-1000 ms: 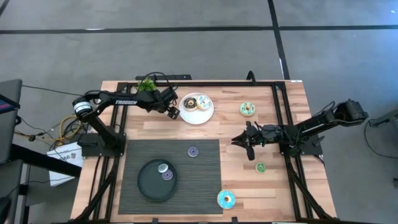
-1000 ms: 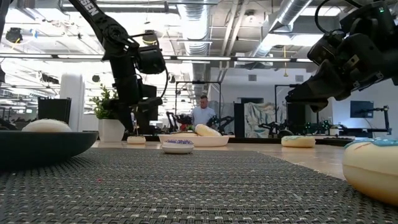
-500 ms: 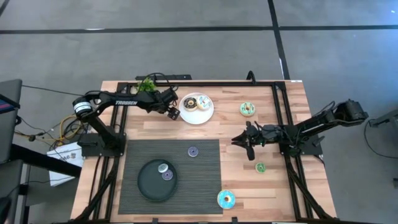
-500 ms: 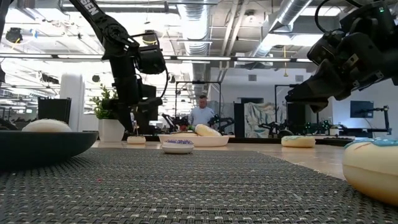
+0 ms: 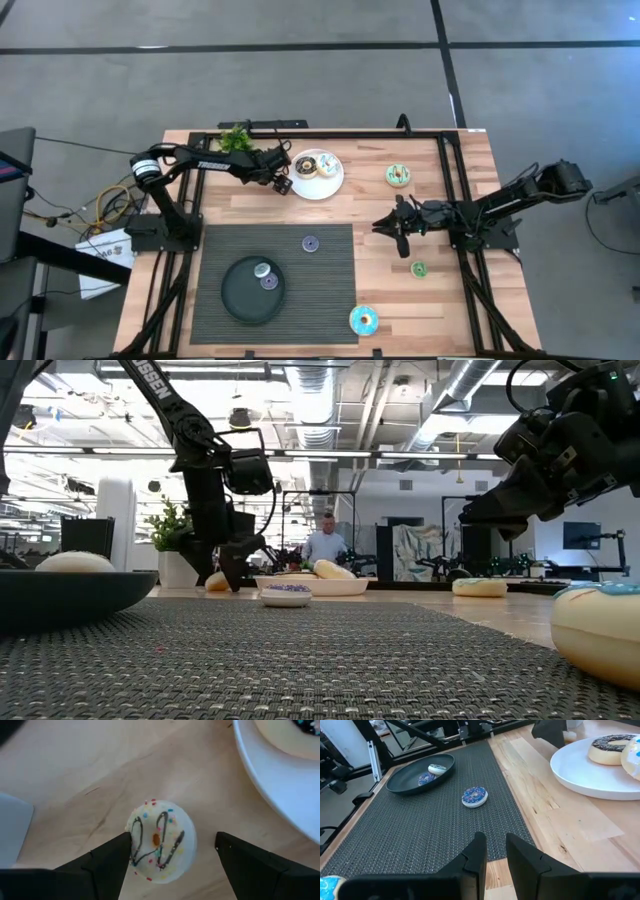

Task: Pick & Place donuts
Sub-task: Put the small white donut on the black plate

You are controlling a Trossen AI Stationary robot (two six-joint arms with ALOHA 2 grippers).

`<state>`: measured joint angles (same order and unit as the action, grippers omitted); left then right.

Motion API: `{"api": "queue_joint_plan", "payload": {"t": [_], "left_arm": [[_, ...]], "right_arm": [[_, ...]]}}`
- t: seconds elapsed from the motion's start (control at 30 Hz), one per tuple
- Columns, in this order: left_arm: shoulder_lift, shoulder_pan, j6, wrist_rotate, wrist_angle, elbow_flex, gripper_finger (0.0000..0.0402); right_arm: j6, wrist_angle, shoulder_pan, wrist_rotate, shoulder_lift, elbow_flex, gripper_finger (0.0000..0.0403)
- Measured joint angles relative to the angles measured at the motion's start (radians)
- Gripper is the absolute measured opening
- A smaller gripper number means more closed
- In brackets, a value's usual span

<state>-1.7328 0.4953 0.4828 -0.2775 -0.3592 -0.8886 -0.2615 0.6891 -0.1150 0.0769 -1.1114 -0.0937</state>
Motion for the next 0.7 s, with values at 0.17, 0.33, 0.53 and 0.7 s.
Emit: {"api": "queue_joint_plan", "payload": {"t": [0.17,0.33,0.53,0.7], "left_arm": [[0.006,-0.001,0.001,0.002,0.0,0.001,0.0287],[0.006,-0.001,0.001,0.002,-0.001,0.001,0.0286],[0.008,-0.001,0.002,0.003,-0.002,0.002,0.0286],[0.008,-0.002,0.01,0.003,-0.006,0.002,0.0273]], "right_arm": [[0.005,0.0,0.0,0.0,0.0,0.0,0.0065],[0.007,0.0,0.0,0.0,0.0,0.0,0.0065],[0.007,0.0,0.0,-0.001,0.0,0.0,0.0065],[0.007,0.0,0.0,-0.001,0.0,0.0,0.0065]]}}
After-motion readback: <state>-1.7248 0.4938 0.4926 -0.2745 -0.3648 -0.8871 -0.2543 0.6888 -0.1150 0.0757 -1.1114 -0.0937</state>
